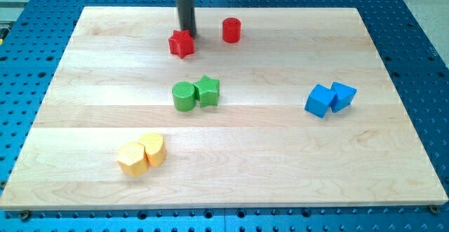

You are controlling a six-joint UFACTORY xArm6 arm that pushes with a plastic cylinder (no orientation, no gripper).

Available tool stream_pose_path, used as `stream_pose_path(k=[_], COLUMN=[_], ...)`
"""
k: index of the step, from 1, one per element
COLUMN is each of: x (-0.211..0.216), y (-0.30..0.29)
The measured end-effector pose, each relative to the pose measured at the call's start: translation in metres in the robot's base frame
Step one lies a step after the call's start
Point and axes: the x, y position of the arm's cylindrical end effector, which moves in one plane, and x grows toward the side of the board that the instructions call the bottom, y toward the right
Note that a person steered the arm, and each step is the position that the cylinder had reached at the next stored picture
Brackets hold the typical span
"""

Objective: Separate the red blocks from each other

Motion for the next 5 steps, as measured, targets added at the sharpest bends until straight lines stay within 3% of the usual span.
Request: stream_pose_path(k=[1,2,3,5], x=[-0.004,0.023,0.002,0.076], y=[0.07,0.129,0.142,0.162])
